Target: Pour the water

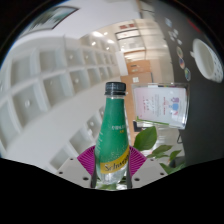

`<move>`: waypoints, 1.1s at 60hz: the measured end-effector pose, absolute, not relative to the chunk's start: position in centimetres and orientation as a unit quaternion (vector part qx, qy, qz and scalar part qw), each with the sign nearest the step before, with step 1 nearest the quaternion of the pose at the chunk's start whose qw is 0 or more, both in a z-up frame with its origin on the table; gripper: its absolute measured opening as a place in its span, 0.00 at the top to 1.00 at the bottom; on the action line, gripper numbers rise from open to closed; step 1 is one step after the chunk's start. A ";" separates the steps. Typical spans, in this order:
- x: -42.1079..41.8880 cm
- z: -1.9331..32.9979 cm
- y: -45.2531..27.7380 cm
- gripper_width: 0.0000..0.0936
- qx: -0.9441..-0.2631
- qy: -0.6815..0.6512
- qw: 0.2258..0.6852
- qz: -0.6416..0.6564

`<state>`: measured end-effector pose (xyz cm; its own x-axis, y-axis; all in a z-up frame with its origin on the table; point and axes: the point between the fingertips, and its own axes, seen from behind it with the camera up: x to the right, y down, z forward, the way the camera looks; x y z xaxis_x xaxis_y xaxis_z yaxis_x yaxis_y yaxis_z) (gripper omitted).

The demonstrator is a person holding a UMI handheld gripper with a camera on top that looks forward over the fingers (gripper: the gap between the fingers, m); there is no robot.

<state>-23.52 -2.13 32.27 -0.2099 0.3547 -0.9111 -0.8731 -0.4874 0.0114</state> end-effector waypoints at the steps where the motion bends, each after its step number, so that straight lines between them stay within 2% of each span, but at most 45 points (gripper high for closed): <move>1: -22.9 31.9 -1.2 0.57 -0.450 0.292 0.409 0.738; 8: -18.8 29.5 1.5 0.57 -0.371 0.377 0.331 0.782; 17: -15.7 25.1 3.7 0.57 -0.323 0.446 0.271 0.789; 24: -15.9 23.9 3.9 0.57 -0.339 0.448 0.264 0.784; 29: -16.3 24.6 3.7 0.57 -0.353 0.437 0.256 0.787; 32: -16.6 25.4 3.2 0.57 -0.370 0.419 0.267 0.785; 38: -16.5 29.5 2.3 0.57 -0.417 0.351 0.344 0.764; 48: -12.2 38.8 0.0 0.57 -0.488 0.192 0.566 0.636; 54: -7.9 41.6 -0.8 0.57 -0.516 0.115 0.687 0.498; 61: -3.4 42.3 -0.2 0.57 -0.543 0.041 0.770 0.333; 66: 0.1 39.5 1.6 0.57 -0.581 -0.005 0.788 0.206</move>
<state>0.10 1.63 39.46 0.9154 0.3295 -0.2311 -0.3182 0.2410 -0.9169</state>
